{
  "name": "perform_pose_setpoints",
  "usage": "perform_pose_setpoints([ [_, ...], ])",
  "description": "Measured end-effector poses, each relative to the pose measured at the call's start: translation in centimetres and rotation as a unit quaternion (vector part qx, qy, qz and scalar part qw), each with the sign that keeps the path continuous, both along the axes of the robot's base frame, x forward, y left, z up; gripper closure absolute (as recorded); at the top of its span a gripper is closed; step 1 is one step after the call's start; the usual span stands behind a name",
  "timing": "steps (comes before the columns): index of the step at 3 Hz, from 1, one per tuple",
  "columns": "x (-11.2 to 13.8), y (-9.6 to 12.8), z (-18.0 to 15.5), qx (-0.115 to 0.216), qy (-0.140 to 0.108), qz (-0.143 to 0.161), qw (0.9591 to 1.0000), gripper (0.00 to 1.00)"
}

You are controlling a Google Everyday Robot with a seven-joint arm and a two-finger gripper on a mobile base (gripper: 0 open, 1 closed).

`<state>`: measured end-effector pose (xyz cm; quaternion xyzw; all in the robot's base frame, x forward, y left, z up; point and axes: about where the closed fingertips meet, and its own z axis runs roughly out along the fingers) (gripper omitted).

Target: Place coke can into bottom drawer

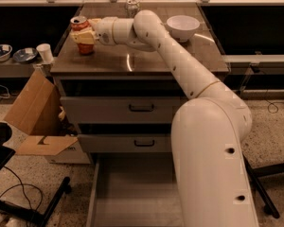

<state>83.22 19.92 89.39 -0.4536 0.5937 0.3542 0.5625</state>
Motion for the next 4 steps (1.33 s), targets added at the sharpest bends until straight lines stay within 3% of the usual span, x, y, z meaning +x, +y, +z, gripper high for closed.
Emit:
perform_pose_setpoints([
  [1, 0.0, 0.0, 0.0, 0.0, 0.0, 0.0, 1.0, 1.0],
  [2, -1.6, -0.9, 1.2, -0.005, -0.018, -0.009, 0.9998, 1.0],
  [3, -7.0, -4.7, 7.8, 0.012, -0.077, -0.047, 0.9959, 1.0],
  [4, -12.2, -7.1, 11.7, 0.044, -0.091, -0.086, 0.9912, 1.0],
])
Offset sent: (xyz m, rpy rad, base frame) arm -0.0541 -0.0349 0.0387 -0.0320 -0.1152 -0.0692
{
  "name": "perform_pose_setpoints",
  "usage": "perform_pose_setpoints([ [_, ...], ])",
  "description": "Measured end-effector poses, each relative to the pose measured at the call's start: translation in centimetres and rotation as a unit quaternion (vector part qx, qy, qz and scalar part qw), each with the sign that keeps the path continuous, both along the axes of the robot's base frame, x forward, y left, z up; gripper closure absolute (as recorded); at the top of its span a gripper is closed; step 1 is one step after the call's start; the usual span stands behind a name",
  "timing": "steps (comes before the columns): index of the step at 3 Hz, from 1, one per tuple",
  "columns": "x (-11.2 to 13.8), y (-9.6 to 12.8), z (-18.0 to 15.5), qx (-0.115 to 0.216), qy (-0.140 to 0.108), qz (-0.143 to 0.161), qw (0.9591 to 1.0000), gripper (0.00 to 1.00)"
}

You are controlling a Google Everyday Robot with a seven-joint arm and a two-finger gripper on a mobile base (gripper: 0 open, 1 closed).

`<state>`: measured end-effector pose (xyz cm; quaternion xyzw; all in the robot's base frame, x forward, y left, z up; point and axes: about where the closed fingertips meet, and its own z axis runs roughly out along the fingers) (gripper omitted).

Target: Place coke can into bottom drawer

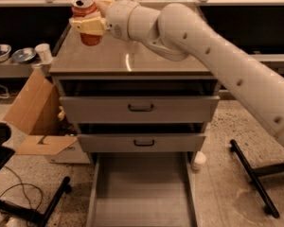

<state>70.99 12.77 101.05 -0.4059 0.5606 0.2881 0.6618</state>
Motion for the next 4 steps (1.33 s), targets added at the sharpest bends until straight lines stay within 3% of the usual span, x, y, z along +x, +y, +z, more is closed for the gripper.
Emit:
perform_pose_setpoints([
  [1, -4.9, -1.9, -1.6, 0.032, 0.05, -0.017, 0.9981, 1.0],
  [2, -8.2, -5.1, -8.3, 0.025, 0.122, -0.046, 0.9912, 1.0],
  [3, -12.2, -5.1, -22.6, -0.046, 0.202, -0.058, 0.9766, 1.0],
  [4, -13.1, -4.7, -30.0, -0.076, 0.199, -0.084, 0.9733, 1.0],
])
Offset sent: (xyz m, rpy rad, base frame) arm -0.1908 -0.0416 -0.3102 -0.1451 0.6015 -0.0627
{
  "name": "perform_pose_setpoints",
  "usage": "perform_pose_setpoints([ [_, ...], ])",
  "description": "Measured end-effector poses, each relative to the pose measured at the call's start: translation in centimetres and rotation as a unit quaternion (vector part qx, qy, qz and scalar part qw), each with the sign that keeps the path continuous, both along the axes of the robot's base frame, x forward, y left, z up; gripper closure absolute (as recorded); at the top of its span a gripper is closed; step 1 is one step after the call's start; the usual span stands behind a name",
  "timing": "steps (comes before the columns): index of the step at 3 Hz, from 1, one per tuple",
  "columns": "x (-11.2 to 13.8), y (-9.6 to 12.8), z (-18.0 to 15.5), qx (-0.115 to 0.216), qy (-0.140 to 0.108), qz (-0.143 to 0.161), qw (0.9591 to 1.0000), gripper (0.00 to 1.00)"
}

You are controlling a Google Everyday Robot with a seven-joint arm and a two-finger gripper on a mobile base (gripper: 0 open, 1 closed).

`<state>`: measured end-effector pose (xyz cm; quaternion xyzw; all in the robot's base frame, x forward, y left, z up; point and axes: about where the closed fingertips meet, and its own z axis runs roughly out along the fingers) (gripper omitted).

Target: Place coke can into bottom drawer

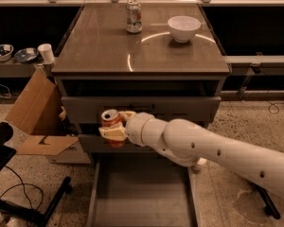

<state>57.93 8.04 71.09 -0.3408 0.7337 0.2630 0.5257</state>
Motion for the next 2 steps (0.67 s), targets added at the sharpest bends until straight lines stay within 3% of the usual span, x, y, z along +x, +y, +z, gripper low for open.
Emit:
perform_pose_setpoints([
  [1, 0.7, 0.8, -2.8, 0.007, -0.035, -0.024, 0.999, 1.0],
  [2, 1.2, 0.6, -3.9, 0.015, -0.033, -0.04, 0.9986, 1.0],
])
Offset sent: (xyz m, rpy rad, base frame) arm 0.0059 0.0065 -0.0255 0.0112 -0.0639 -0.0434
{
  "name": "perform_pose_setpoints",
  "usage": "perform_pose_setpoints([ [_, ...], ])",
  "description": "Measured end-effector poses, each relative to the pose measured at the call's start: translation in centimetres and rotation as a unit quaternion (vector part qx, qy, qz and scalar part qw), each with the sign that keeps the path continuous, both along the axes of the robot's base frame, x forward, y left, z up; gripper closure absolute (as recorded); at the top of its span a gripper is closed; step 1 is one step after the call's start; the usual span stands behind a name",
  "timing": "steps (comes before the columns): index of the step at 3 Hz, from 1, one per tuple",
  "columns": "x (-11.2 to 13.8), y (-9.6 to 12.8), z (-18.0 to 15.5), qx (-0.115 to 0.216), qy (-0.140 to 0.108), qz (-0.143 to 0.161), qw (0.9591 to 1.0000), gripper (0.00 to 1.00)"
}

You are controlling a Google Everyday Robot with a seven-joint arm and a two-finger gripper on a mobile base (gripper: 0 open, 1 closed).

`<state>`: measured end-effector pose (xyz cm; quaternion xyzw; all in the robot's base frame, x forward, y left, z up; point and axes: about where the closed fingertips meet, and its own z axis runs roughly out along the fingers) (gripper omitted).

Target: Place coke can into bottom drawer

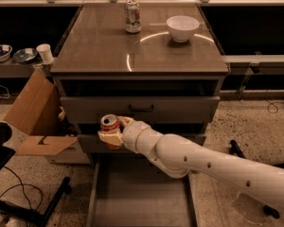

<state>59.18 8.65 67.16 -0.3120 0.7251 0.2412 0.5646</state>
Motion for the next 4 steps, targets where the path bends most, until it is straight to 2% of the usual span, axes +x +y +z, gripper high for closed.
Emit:
perform_pose_setpoints([
  [1, -0.2, -0.2, -1.5, 0.0, 0.007, 0.009, 0.9999, 1.0],
  [2, -1.0, -1.9, -6.0, -0.008, 0.016, 0.033, 0.9993, 1.0],
  [3, -1.5, -4.4, -9.1, 0.0, -0.014, 0.069, 0.9975, 1.0],
  [4, -1.4, -6.9, -13.8, 0.027, -0.035, 0.094, 0.9946, 1.0],
])
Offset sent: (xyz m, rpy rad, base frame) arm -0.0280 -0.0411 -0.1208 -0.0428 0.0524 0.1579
